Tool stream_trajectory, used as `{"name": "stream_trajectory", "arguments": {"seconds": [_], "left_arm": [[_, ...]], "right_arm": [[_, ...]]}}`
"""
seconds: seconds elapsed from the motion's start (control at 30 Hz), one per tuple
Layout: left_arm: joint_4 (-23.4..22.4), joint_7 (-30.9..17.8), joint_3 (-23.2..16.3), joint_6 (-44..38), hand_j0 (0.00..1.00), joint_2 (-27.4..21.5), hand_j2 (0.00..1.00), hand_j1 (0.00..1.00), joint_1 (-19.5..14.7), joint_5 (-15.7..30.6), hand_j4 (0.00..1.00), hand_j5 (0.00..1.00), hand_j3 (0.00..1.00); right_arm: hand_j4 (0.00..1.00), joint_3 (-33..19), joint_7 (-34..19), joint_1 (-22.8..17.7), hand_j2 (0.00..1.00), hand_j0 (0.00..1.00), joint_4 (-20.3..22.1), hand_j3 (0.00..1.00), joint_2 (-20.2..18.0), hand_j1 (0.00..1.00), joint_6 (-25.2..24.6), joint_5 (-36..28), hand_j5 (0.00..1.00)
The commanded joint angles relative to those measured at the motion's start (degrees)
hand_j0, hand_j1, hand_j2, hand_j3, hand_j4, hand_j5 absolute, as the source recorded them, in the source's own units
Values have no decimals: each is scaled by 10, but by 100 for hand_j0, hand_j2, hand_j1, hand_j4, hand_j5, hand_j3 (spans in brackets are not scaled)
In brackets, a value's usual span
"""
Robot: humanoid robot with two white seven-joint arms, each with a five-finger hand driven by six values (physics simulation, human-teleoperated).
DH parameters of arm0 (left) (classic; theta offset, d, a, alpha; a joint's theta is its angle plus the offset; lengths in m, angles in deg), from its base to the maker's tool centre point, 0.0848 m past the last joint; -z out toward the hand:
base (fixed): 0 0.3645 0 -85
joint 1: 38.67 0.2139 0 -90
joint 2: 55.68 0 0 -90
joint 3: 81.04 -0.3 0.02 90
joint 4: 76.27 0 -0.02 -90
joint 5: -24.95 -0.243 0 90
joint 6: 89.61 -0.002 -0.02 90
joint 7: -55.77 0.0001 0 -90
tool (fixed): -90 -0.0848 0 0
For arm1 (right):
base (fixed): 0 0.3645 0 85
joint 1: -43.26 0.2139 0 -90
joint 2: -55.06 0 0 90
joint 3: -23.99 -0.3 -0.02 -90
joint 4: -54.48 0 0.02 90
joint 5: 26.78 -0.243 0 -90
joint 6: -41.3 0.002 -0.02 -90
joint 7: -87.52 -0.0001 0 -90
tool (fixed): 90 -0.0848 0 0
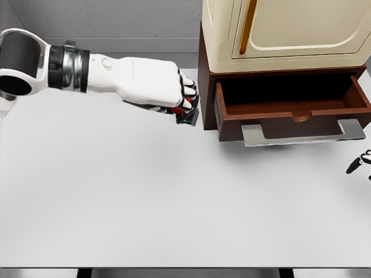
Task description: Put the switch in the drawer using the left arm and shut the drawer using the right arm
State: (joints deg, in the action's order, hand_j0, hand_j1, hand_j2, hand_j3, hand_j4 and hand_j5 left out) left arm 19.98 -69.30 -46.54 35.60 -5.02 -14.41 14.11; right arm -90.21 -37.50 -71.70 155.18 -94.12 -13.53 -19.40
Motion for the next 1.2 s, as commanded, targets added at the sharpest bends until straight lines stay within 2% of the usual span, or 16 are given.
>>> {"name": "stream_trajectory", "arguments": {"seconds": [0.0, 0.1, 0.17, 0.27, 0.4, 0.43, 0.73, 0.83, 0.9, 1.0, 1.17], "left_arm": [[-2, 1, 4, -2, 36, 23, 36, 36, 0, 3, 36, 36, 36], [-5, 1, 34, -2, 36, 47, 36, 36, 0, 3, 36, 36, 36], [-7, 1, 36, -2, 36, 56, 36, 36, -3, 3, 36, 36, 36], [-60, 1, 36, -2, 36, 94, 36, 36, -8, 3, 36, 36, 36], [-179, 1, 36, -2, 36, 171, 36, 36, -7, 1, 36, 36, 36], [-191, 1, 36, -2, 36, 183, 36, 36, -7, 0, 36, 36, 36], [-197, 1, 36, -2, 36, 243, 36, 36, -8, -4, 36, 36, 36], [-227, 1, 65, -2, 36, 263, 36, 36, -7, -3, 36, 36, 36], [-235, 1, 66, -2, 36, 269, 36, 36, -7, -4, 36, 36, 36], [-282, 1, 67, -2, 36, 288, 36, 36, -7, -9, 36, 36, 36], [-288, 1, 72, -2, 36, 306, 36, 36, -5, -33, 36, 36, 36]], "right_arm": [[59, 0, 0, 0, 59, 59, 0, 59, -4, 59, -2, -4, 59], [59, 0, 0, -4, 59, 59, 0, 59, -4, 59, -2, -5, 59], [59, 0, 0, -3, 59, 59, 0, 59, -4, 59, -2, -5, 59], [60, 0, 0, -3, 60, 60, 0, 60, -4, 60, -2, -5, 60], [60, 0, 0, -1, 60, 60, 0, 60, -4, 60, -2, -5, 60], [60, 0, 0, 0, 60, 60, 0, 60, -4, 60, -2, -5, 60], [59, -5, 0, 0, 59, 59, 0, 59, -5, 59, -2, -23, 59], [59, -9, 0, 1, 59, 59, 0, 59, -10, 59, -2, -30, 59], [59, -9, 0, 2, 59, 59, 0, 59, -13, 59, -2, -31, 59], [59, -9, 0, 2, 59, 59, 0, 59, -15, 59, -2, -31, 59], [59, -8, 0, 2, 59, 59, 0, 59, -15, 59, -2, -32, 59]]}}
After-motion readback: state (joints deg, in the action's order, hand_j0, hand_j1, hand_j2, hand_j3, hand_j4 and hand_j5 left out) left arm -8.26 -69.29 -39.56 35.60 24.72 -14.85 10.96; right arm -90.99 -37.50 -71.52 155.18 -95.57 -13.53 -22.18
